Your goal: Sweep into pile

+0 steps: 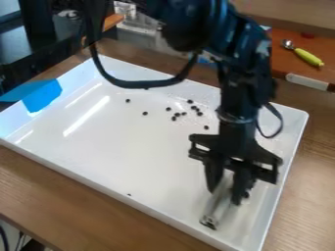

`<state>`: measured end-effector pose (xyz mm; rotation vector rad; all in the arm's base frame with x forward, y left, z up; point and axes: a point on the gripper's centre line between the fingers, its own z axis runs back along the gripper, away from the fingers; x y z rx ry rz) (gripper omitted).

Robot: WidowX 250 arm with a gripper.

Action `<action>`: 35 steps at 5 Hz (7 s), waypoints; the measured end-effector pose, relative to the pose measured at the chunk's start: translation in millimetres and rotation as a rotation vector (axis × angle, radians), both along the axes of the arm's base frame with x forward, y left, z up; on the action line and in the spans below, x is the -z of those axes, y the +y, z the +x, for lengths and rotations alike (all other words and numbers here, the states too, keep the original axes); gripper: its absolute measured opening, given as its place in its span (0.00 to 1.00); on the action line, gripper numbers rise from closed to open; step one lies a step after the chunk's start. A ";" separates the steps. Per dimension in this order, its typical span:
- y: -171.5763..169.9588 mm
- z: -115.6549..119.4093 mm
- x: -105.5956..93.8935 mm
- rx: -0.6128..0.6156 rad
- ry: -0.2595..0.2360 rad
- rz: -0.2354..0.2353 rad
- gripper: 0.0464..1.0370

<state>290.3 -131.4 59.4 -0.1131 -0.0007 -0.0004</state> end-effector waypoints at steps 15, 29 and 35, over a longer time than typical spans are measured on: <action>260.6 96.9 -4.1 -0.227 -0.008 0.268 0.33; -17.0 81.6 -1.5 0.053 -0.016 0.106 0.33; 176.1 31.4 -21.8 0.148 -0.018 0.179 0.33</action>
